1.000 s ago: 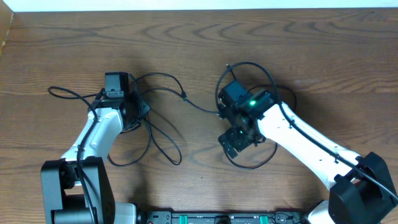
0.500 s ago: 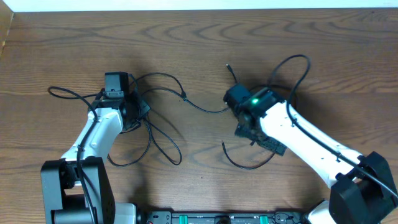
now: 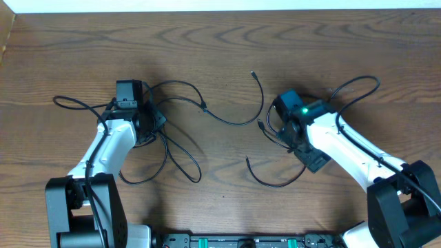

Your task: Untangle cables

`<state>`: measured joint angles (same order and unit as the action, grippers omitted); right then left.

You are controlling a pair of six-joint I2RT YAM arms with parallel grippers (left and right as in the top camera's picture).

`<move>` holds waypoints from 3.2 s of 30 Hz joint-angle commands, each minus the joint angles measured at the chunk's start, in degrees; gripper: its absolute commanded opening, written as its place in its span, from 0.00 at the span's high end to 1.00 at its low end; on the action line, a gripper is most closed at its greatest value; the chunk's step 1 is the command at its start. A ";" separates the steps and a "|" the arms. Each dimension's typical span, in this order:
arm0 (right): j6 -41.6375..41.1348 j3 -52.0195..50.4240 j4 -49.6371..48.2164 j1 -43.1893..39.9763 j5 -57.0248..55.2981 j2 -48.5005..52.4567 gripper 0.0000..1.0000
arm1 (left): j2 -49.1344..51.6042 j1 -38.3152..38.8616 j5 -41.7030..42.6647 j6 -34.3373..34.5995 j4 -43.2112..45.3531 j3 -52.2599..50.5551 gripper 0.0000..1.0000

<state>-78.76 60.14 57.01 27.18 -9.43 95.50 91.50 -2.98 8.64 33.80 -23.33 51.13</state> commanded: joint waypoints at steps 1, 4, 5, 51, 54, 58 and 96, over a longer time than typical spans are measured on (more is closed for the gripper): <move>9.51 -3.61 -3.41 0.83 5.95 -0.87 0.01 | 0.26 -0.20 -0.81 -0.57 -0.13 0.09 0.83; 9.38 -6.54 -3.80 2.03 5.09 -0.87 0.01 | 0.28 -0.20 -0.81 -0.57 -0.15 0.09 0.75; 9.33 -7.89 -4.42 1.99 5.14 -0.87 0.01 | 0.28 -0.20 -0.81 -0.57 -0.15 0.09 0.75; 63.91 5.11 -38.93 -49.57 3.54 -0.35 0.99 | 0.28 -0.20 -0.79 -0.55 -1.44 0.09 0.05; 69.70 5.75 -43.41 -52.76 3.30 -0.35 0.99 | 0.28 -0.20 -0.79 -0.55 -1.44 0.09 0.05; 75.38 5.92 -50.51 -55.30 0.31 -0.07 0.99 | 0.28 -0.20 -0.79 -0.55 -1.44 0.09 0.04; 65.29 41.35 -26.56 -54.84 -2.91 26.86 0.01 | 0.28 -0.20 -0.79 -0.55 -1.44 0.09 0.04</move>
<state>-8.40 101.03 29.21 -27.38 -11.99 126.52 91.50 -3.01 8.64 33.21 -24.62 51.13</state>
